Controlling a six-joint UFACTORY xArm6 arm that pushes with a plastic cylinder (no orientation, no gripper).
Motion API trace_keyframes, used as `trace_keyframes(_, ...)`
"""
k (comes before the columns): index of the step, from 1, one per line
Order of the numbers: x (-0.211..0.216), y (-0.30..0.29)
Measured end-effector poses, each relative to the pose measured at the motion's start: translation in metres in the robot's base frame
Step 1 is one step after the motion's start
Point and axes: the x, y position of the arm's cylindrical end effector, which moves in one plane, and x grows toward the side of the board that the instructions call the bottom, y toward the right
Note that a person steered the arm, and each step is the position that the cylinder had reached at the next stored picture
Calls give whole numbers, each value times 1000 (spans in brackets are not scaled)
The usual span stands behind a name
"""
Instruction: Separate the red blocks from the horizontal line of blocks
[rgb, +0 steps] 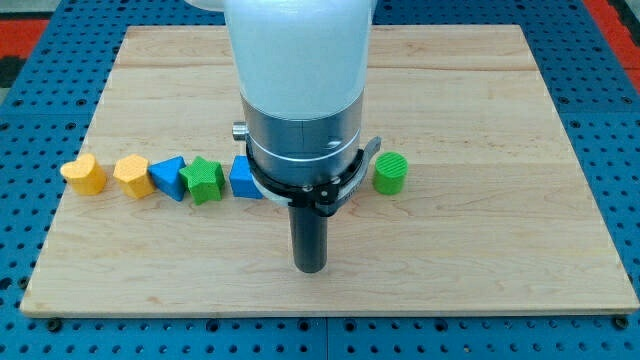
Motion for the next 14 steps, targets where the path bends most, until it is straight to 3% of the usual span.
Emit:
trace_keyframes(2,-46,-5)
trace_keyframes(4,-124,-7)
trace_keyframes(9,-141,-53)
trace_keyframes(10,-167,-50)
trace_keyframes(11,-204,5)
trace_keyframes(13,-174,155)
trace_keyframes(14,-173,113)
